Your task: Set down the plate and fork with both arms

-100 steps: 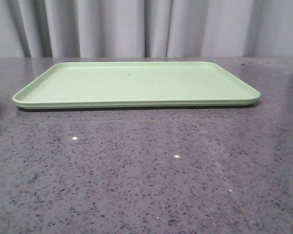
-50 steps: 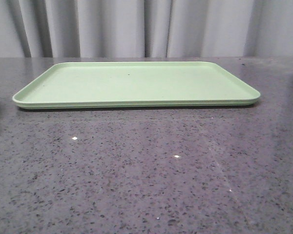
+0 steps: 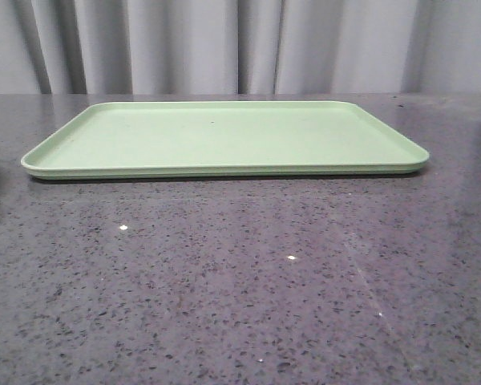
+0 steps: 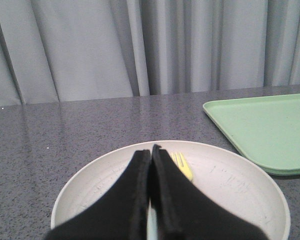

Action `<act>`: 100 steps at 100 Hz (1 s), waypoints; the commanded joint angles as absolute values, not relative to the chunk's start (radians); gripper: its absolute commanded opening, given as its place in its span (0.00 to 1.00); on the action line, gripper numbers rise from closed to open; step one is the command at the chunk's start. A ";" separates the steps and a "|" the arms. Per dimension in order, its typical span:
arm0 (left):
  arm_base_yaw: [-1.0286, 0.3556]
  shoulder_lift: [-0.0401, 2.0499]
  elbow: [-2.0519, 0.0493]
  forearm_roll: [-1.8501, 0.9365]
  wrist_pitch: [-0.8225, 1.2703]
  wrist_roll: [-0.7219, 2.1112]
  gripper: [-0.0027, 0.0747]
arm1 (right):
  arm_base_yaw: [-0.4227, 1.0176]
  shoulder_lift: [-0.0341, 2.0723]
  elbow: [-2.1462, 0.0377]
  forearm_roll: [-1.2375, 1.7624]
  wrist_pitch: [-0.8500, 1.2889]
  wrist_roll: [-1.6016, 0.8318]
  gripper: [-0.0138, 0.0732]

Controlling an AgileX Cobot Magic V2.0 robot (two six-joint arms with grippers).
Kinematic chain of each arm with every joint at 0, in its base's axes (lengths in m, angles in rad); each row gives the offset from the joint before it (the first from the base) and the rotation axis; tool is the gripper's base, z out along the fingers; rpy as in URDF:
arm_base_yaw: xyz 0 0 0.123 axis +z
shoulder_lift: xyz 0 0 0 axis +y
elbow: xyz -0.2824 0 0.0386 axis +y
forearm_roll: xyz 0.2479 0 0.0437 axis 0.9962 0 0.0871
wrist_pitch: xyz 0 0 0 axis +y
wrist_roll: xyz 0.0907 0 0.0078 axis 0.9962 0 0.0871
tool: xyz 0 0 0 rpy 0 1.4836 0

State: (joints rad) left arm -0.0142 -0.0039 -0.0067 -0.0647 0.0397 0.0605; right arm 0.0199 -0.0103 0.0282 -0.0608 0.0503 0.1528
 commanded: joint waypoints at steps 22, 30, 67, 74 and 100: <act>-0.013 0.047 -0.240 -0.066 0.146 0.050 0.01 | 0.016 0.024 -0.173 -0.068 0.175 0.149 0.08; -0.013 0.096 -0.302 -0.066 0.162 0.050 0.01 | 0.017 0.082 -0.246 -0.068 0.233 0.149 0.08; -0.013 0.460 -0.632 -0.066 0.411 0.050 0.01 | 0.017 0.393 -0.530 -0.061 0.428 0.149 0.08; -0.013 0.525 -0.668 -0.064 0.420 0.050 0.01 | 0.017 0.446 -0.556 -0.061 0.436 0.149 0.08; -0.013 0.690 -0.751 -0.070 0.506 0.050 0.14 | 0.017 0.570 -0.619 0.013 0.495 0.149 0.10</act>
State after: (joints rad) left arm -0.0122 0.6505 -0.7016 -0.0626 0.5470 0.0605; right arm 0.0199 0.5389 -0.5736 -0.0193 0.5483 0.1528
